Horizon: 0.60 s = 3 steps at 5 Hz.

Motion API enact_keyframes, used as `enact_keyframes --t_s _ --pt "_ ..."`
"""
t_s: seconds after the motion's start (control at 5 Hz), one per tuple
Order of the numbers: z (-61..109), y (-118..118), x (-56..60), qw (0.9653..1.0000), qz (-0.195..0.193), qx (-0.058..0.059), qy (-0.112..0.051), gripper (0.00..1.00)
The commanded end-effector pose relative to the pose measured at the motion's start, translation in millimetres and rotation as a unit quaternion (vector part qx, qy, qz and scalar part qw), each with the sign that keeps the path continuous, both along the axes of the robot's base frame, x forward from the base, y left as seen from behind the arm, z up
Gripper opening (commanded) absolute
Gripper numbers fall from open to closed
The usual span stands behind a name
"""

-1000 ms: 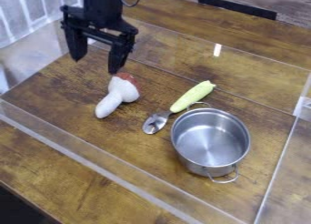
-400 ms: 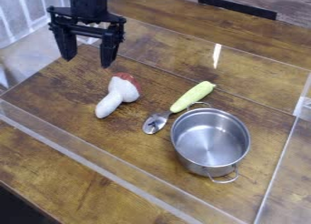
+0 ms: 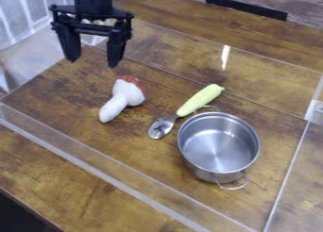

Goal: Remove the mushroom from the silver pot and put it on the table

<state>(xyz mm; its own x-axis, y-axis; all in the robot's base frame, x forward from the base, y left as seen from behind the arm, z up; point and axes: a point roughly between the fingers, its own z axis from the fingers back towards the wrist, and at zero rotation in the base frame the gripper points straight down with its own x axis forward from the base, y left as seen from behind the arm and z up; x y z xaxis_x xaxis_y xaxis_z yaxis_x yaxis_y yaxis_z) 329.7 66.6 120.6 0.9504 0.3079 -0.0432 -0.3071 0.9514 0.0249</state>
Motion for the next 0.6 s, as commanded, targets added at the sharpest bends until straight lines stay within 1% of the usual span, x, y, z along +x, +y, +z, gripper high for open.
enact_keyframes --t_s 0.0,0.2,0.4 --pt "41.9 -12.5 0.3 0.9982 -0.023 0.002 -0.055 1.0" --pt "38.2 -30.3 -5.9 0.9977 -0.035 -0.007 -0.057 1.0" --pt "28.7 -47.3 -12.3 0.9971 -0.05 -0.017 -0.055 1.0"
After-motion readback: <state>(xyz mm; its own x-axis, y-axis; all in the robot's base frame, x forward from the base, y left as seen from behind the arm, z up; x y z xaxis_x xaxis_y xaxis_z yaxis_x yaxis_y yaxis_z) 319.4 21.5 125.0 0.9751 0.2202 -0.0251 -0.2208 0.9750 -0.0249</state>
